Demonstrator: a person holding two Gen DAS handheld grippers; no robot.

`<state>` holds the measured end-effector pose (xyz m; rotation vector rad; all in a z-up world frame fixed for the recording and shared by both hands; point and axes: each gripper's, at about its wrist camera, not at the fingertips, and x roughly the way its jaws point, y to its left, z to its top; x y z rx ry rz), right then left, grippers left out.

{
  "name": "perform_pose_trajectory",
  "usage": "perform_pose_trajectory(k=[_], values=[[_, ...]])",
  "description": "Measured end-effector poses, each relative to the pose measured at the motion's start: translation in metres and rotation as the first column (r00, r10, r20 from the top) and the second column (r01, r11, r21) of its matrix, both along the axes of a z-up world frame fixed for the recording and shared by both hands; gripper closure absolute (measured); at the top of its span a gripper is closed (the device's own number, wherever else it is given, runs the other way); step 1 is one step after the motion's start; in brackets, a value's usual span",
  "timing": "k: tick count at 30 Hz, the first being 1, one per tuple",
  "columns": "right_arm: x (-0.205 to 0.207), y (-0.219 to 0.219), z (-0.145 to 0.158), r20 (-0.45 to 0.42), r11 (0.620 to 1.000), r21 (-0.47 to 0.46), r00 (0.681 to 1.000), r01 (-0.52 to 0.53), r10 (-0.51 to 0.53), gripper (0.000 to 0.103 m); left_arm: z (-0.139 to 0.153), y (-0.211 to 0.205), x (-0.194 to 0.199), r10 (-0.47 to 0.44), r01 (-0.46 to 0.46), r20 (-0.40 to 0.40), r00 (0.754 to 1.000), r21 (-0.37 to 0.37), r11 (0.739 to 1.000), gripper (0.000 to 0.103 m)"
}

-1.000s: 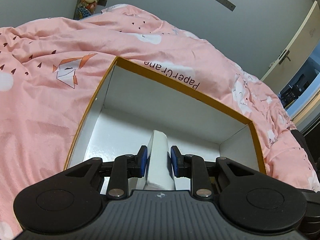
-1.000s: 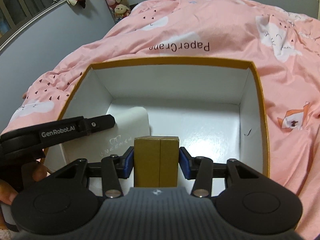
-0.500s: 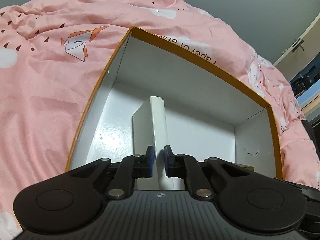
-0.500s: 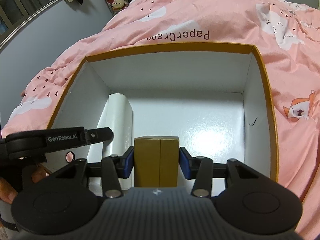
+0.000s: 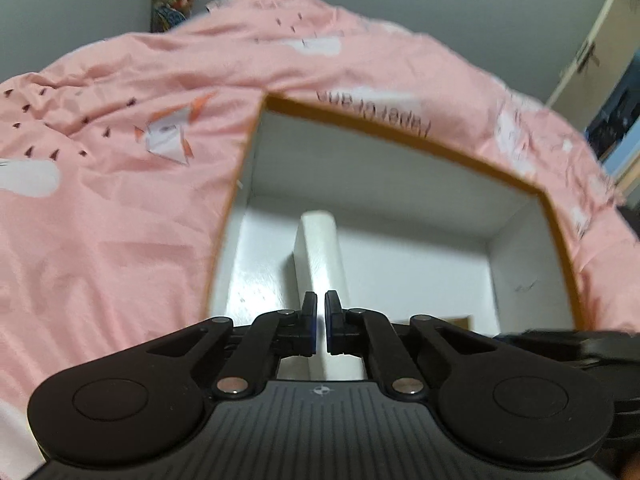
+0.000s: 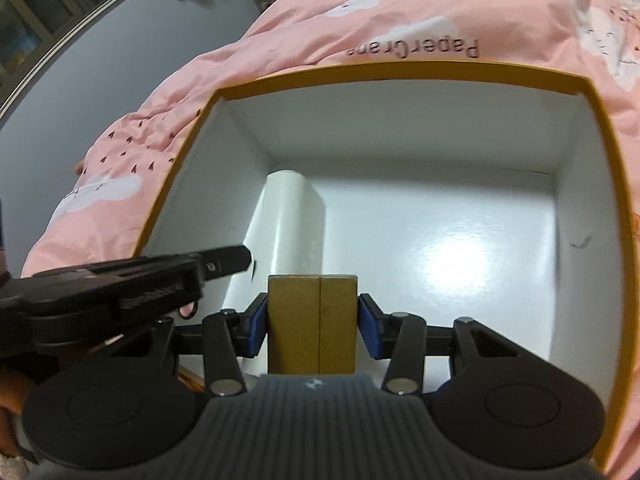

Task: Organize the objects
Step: 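Open the left gripper to release the white box inside the orange box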

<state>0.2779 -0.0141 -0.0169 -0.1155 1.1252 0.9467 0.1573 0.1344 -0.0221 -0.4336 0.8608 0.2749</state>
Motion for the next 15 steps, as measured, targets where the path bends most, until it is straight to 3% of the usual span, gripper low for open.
perform_pose_trajectory(k=[2, 7, 12, 15], values=[[-0.001, 0.005, -0.004, -0.012, 1.000, -0.008, 1.000, -0.012, 0.012, 0.054, 0.009, 0.007, -0.009, 0.028, -0.028, 0.042, 0.999, -0.006, 1.000, 0.091], [-0.006, 0.017, -0.006, -0.034, 0.999, 0.001, 0.999, -0.034, 0.034, 0.055, 0.023, 0.029, -0.029, 0.117, -0.117, 0.122, 0.986, -0.014, 0.993, 0.091], [-0.007, 0.026, -0.010, -0.090, 0.999, 0.012, 0.995, -0.046, 0.047, 0.055, 0.014, 0.039, -0.031, 0.137, -0.126, 0.126, 0.983, -0.090, 0.988, 0.091], [-0.009, 0.030, -0.013, -0.092, 0.999, -0.002, 0.995, -0.050, 0.049, 0.055, 0.013, 0.036, -0.039, 0.180, -0.164, 0.182, 0.967, -0.101, 0.981, 0.090]])
